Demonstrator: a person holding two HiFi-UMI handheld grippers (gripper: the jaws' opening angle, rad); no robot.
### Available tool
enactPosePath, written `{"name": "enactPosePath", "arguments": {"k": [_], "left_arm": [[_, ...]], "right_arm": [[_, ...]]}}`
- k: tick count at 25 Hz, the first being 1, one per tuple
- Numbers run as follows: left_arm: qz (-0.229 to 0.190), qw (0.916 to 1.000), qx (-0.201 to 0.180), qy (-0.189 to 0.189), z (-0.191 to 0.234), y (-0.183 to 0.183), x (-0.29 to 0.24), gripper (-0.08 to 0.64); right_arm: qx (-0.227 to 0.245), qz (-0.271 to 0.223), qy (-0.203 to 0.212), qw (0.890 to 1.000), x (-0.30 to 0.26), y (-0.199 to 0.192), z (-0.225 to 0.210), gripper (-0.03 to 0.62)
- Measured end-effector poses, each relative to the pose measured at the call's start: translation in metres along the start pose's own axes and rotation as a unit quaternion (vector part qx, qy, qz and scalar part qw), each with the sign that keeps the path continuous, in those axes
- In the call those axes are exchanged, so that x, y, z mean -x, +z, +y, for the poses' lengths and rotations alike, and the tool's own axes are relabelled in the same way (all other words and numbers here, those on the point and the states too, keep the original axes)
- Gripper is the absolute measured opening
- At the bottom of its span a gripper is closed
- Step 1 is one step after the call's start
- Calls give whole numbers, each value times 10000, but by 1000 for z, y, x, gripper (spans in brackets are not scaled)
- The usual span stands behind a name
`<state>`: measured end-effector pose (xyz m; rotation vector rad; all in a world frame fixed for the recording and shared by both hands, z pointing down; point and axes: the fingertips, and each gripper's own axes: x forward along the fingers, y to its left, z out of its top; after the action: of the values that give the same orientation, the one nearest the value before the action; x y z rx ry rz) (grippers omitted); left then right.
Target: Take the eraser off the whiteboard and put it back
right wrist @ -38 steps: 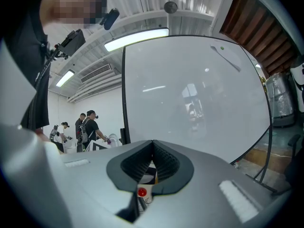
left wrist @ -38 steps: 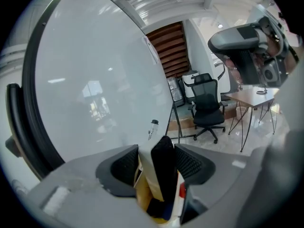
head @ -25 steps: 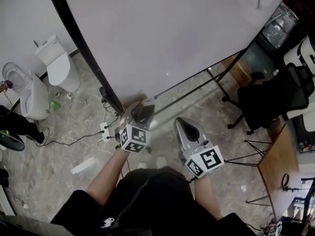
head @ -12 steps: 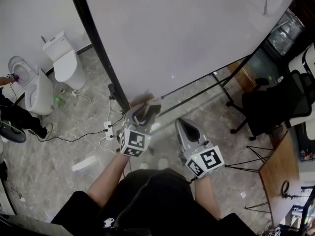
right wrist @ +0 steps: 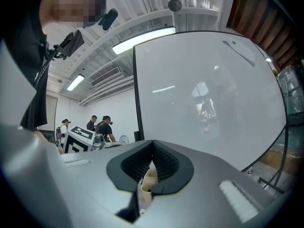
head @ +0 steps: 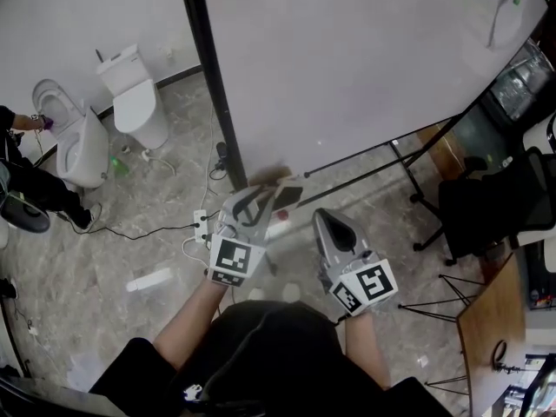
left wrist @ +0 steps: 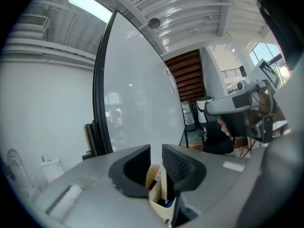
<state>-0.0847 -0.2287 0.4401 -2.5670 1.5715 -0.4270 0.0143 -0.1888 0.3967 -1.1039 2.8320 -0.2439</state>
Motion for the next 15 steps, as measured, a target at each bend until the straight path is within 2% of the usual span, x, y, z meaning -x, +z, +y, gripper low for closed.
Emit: {"name": "enactPosePath", "arguments": {"k": [15], "left_arm": [[-125,9979,457,432,28,4,49,40]], "right_arm": [[132,-152,103,9997,-4,14,5,9]]}}
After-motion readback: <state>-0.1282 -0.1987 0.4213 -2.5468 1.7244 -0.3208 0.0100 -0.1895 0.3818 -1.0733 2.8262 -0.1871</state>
